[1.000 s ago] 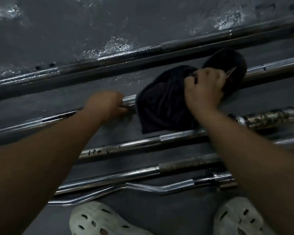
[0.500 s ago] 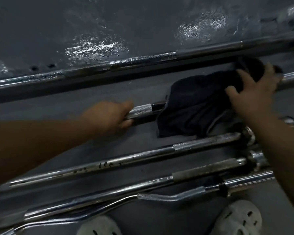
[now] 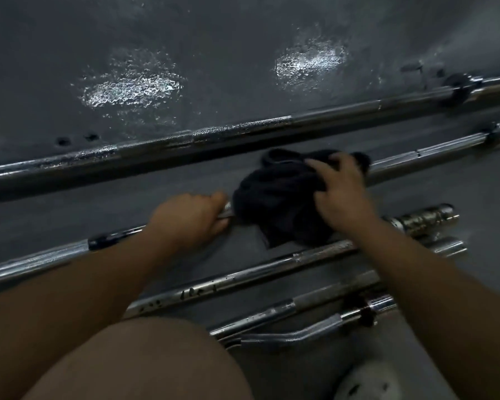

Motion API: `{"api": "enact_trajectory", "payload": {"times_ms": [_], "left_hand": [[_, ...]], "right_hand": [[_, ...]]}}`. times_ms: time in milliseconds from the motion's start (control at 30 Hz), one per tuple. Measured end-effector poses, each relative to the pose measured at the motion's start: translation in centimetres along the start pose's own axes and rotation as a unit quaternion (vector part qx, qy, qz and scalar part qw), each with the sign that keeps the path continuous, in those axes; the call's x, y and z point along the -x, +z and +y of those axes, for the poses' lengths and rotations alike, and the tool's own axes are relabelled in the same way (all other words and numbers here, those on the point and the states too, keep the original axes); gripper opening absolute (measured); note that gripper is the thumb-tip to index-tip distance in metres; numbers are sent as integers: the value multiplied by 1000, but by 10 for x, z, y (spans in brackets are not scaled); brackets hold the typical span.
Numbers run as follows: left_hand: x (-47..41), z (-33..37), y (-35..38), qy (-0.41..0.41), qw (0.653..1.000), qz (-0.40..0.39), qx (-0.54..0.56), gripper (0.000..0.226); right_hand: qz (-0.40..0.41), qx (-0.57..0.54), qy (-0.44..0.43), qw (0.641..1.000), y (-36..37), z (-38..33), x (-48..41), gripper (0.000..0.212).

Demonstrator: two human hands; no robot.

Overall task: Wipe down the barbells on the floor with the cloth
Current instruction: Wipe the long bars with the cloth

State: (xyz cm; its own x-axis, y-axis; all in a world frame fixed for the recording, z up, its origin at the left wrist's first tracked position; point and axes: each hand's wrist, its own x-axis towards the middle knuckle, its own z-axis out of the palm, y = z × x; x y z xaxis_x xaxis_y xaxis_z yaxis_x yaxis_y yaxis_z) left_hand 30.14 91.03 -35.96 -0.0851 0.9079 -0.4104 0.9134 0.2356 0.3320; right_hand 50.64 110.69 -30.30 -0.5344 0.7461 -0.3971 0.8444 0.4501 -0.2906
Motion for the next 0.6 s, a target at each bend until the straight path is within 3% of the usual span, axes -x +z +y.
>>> {"api": "enact_trajectory", "payload": {"times_ms": [100,200,300,367,467,600], "left_hand": [[-1,-2,1,-1,1000,9,-18,38],[-4,-4,5,0,999,28,-30,38],[0,-2,2,-9,998,46,-42,39],[21,-14,6,-47,995,74,-40,41],[78,-45,17,-128,985,112,4,39],[120,-81,18,-195,975,103,15,39]], "right_hand": [[-20,-8,111,994,-7,24,-10,59],[84,-89,169,978,30,-28,-4,68],[177,-36,74,981,92,-113,33,43],[146,-56,-32,987,100,-133,45,34],[65,-67,-123,988,60,-86,21,48],[92,19,-58,994,17,-8,-10,66]]}}
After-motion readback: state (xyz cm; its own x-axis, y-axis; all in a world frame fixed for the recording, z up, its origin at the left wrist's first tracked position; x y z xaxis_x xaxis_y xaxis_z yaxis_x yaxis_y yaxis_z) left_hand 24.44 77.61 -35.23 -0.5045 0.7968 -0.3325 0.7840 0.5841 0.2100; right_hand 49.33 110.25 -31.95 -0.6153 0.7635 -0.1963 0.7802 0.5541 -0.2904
